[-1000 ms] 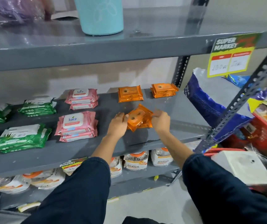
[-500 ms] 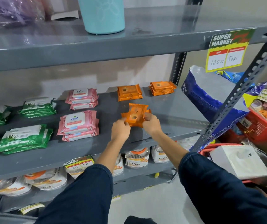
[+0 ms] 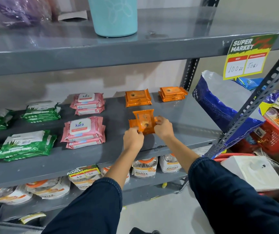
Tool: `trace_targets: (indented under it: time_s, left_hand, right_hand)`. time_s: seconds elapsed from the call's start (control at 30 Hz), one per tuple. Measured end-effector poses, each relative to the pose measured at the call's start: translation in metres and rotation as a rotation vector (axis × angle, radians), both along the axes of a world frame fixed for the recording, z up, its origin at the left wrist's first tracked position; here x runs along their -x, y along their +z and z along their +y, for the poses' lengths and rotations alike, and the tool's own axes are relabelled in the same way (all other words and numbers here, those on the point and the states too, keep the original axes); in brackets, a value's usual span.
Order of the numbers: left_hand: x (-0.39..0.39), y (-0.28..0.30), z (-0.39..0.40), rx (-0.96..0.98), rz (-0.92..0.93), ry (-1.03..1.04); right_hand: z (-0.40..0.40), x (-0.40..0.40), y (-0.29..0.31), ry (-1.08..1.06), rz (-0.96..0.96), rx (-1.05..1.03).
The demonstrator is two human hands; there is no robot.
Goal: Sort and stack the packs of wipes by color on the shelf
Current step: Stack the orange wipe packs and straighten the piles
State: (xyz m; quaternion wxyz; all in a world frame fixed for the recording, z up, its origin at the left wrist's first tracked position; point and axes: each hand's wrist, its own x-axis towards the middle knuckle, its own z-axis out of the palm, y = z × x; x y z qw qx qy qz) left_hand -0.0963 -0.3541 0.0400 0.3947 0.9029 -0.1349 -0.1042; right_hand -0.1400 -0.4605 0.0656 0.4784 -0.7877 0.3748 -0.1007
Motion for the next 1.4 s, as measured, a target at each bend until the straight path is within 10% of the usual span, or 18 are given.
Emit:
trace_targets:
  time_s: [0.37,0.57,0.93,1.4]
  left_hand:
    - [-0.057,0.007,-0.008,-0.353,0.028,-0.230]
    - [-0.034,0.001,0.007,-0.047,-0.201,-0.039]
    - [-0.029,-0.022,0.008,-0.148,-0.207,-0.208]
    - [-0.033,-0.020,0.008,0.026,-0.079,-0.133]
  right_hand:
    - [0.023,0.001,-0.009,0.024,-0.022,0.137]
    - [-0.024,0.010,-0.015,0.082,0.068,0.371]
    - [-0.032,0.016,-0.042,0.221,0.033,0.453]
    - [-0.037,0.005,-0.043,0.059,-0.044,0.171]
